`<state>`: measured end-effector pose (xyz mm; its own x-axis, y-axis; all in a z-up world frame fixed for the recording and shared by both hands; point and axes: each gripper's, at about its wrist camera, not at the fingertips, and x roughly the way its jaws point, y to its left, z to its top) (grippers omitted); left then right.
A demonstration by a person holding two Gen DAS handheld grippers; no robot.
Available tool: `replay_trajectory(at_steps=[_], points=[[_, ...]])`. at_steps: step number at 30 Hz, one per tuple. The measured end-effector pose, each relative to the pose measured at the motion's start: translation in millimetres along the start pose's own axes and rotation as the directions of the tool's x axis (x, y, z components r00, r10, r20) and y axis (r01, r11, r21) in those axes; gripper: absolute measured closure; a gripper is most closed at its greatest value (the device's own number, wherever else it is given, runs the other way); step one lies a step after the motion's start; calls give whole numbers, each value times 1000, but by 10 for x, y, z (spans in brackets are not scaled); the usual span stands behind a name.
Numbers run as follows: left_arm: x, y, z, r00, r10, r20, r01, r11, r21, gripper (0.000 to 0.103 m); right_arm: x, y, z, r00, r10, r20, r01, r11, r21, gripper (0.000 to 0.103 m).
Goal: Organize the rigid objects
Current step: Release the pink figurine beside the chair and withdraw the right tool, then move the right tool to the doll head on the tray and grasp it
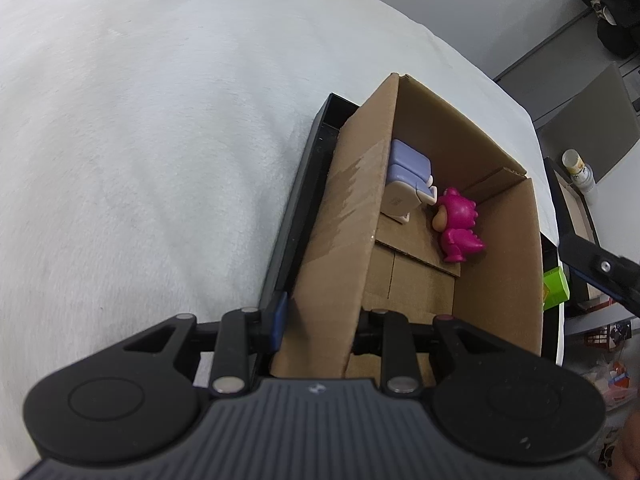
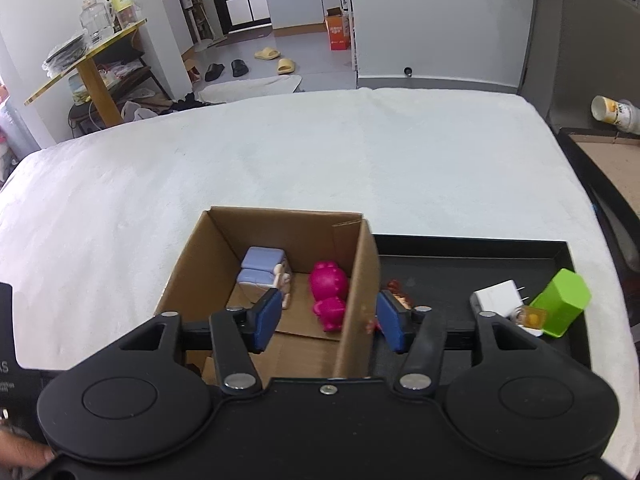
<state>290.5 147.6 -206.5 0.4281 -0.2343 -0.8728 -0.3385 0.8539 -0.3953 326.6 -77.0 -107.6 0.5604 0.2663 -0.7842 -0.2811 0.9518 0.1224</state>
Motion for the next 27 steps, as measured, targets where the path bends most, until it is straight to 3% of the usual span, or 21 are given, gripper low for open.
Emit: replay_trajectory(at_steps=[20, 27], points=[[20, -59, 18, 1000, 27, -6, -27, 1000, 9, 75, 139, -608, -191, 999, -33, -26, 35, 995, 89, 48], [57, -79, 4, 1000, 27, -12, -26, 999, 40, 76, 348, -707, -223, 998, -20, -54, 25, 994, 105, 53]])
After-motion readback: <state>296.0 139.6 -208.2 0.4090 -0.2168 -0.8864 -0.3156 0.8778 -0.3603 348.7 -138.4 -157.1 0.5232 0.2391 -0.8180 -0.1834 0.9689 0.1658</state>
